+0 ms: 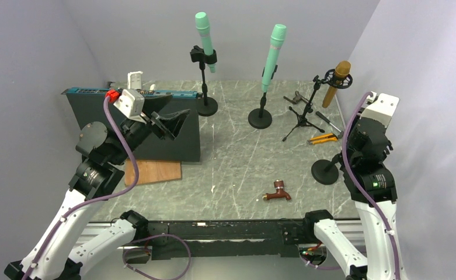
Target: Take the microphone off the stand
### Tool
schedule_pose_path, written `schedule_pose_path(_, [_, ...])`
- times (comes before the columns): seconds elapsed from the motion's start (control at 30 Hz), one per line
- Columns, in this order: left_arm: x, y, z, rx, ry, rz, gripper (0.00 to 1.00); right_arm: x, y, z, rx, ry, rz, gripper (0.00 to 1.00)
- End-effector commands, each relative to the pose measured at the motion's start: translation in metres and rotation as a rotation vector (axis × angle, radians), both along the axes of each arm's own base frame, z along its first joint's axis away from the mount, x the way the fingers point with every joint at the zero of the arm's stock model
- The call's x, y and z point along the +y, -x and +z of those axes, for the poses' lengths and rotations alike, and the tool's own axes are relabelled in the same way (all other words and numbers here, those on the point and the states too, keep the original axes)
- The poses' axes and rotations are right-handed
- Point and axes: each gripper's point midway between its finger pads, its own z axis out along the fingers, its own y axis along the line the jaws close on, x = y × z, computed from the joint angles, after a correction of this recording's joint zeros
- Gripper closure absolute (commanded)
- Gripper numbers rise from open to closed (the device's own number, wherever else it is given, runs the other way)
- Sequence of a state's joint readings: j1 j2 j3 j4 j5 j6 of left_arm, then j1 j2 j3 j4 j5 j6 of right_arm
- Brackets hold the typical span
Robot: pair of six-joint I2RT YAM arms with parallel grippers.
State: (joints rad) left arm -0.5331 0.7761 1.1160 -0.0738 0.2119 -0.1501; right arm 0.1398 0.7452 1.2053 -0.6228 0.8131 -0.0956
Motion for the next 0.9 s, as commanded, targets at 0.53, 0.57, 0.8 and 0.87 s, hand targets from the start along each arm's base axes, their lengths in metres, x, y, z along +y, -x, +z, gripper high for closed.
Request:
schedule_pose_path(0.53, [-0.003,0.003,0.003,-0.027,-0.004,-0.002,0.28,-0.028,0.001,-0.005,0.046,0.117,-0.227,0.05])
schedule_pose_path(0.57, [-0.003,0.002,0.003,-0.027,-0.006,-0.001,0.27,-0.028,-0.001,-0.005,0.049,0.121,-0.233,0.05])
schedule_pose_path(0.8, [-0.002,0.003,0.003,-0.034,-0.013,0.011,0.27,-0.028,-0.012,-0.011,0.098,0.149,-0.236,0.42])
schedule_pose_path(0.87, [-0.002,0.004,0.002,-0.038,-0.019,0.015,0.27,-0.028,-0.010,-0.008,0.082,0.144,-0.236,0.60])
